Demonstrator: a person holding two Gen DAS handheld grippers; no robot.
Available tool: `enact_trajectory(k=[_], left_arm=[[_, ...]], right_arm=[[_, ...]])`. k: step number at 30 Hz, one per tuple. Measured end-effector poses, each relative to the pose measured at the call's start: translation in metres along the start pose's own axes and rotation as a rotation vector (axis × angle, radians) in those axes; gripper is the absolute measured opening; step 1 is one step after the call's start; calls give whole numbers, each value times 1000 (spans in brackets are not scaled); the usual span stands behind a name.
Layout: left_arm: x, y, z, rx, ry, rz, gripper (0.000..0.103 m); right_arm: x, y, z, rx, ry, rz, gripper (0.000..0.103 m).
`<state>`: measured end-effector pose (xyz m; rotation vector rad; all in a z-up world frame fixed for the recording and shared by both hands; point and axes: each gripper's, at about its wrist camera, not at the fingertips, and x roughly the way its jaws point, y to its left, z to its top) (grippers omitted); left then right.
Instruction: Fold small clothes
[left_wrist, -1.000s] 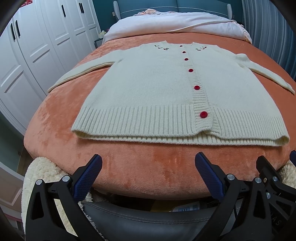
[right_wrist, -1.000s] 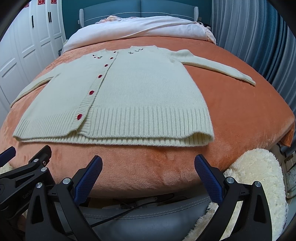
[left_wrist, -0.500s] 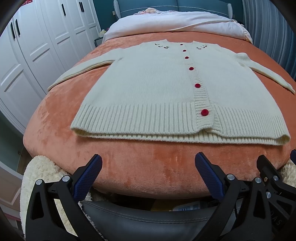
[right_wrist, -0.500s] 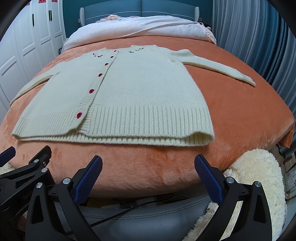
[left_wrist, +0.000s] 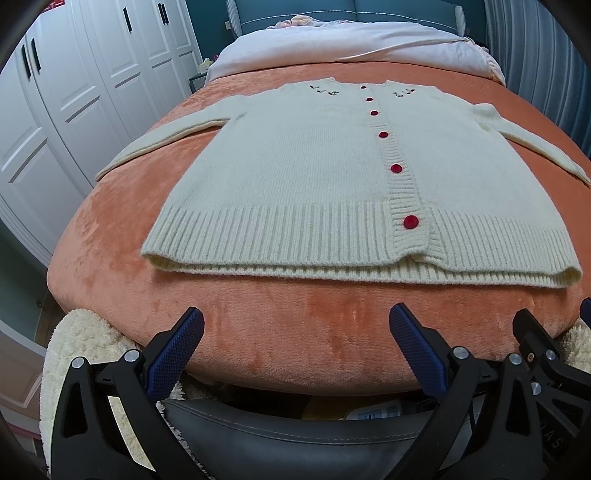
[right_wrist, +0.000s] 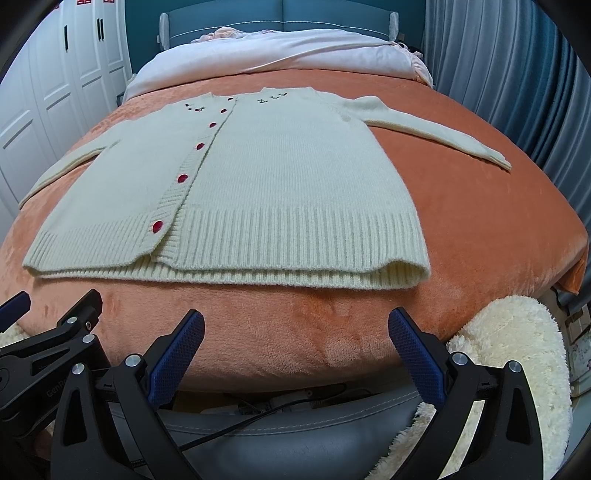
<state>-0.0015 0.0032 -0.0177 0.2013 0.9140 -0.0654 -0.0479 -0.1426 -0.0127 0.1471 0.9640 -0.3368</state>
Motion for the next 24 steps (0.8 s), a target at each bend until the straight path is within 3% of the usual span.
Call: enact_trajectory(k=[24], left_arm=[[1, 1, -1, 4, -1, 5, 98]], right_arm=[[3, 0, -1, -3, 5, 2, 98]])
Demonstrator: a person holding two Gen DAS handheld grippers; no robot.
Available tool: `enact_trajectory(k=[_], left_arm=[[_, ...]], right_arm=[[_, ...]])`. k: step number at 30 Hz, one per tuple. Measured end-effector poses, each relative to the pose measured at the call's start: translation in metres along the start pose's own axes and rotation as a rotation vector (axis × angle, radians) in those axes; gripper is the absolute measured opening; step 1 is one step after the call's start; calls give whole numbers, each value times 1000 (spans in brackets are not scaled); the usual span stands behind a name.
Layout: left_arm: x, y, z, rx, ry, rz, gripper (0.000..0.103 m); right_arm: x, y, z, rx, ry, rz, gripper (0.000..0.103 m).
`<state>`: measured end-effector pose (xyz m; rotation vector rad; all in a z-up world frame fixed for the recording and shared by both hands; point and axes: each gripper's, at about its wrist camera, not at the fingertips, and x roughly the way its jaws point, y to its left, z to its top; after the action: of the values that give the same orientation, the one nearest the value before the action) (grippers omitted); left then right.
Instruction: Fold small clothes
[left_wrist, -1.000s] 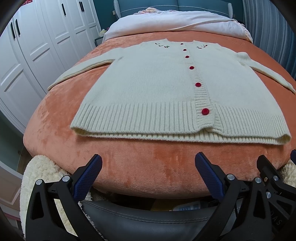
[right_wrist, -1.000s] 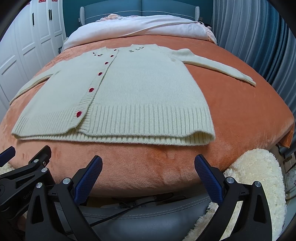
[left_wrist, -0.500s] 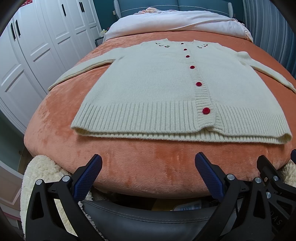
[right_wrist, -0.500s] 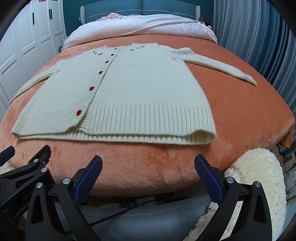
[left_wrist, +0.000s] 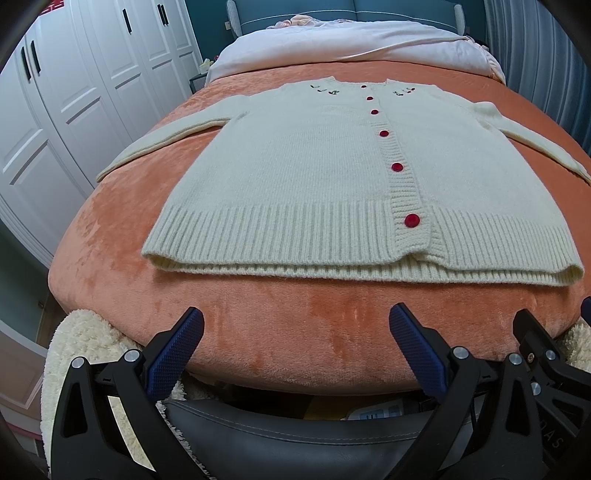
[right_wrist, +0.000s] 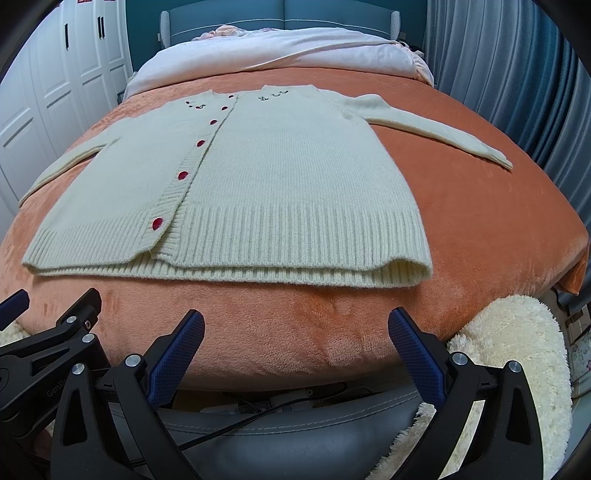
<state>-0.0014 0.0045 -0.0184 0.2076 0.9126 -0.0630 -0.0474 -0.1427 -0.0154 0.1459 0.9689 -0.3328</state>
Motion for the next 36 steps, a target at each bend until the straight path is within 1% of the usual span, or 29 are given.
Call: enact_trajectory(k=[7, 12, 14, 16, 17, 19, 20, 21, 23, 25, 27, 28, 29, 30, 31, 33, 36], left_arm=[[0, 1, 0, -16, 0, -9, 98], [-4, 4, 7, -43, -18, -30, 98], [-7, 11, 15, -65, -33, -45, 98], [-11, 26, 30, -124, -52, -65, 98], [-12, 36, 40, -165, -58, -81, 98], [-12, 52, 61, -246, -71, -92, 98], [-11, 60, 71, -279, -84, -87, 98], [-10, 66, 82, -302, -99, -75, 98], [-8, 71, 98, -313, -126, -48, 98], [-5, 73, 112, -303, -151, -5, 98], [1, 75, 123, -297, -159, 27, 98], [5, 76, 127, -297, -158, 36, 98], [9, 76, 130, -298, -153, 47, 98], [13, 75, 133, -297, -147, 56, 98], [18, 74, 137, -293, -140, 71, 98], [27, 72, 142, -285, -130, 94, 98], [41, 70, 150, -272, -108, 116, 98]], right_arm=[[2, -1, 1, 9, 5, 8, 98], [4, -6, 3, 23, 10, 22, 98], [2, -10, 9, 34, -8, 37, 98], [-4, -25, 23, 53, -56, 68, 98], [-6, -36, 33, 66, -82, 76, 98], [-5, -72, 59, 125, -140, 82, 98], [-1, -93, 73, 172, -162, 81, 98], [6, -124, 91, 244, -179, 81, 98], [23, -177, 116, 377, -192, 73, 98], [45, -239, 136, 539, -214, 71, 98], [71, -293, 150, 669, -232, 48, 98], [84, -313, 157, 708, -236, 47, 98], [98, -331, 163, 739, -233, 42, 97], [113, -348, 170, 761, -233, 38, 94], [128, -362, 177, 779, -230, 35, 93], [153, -382, 189, 806, -226, 22, 93], [190, -401, 207, 812, -210, 11, 91]])
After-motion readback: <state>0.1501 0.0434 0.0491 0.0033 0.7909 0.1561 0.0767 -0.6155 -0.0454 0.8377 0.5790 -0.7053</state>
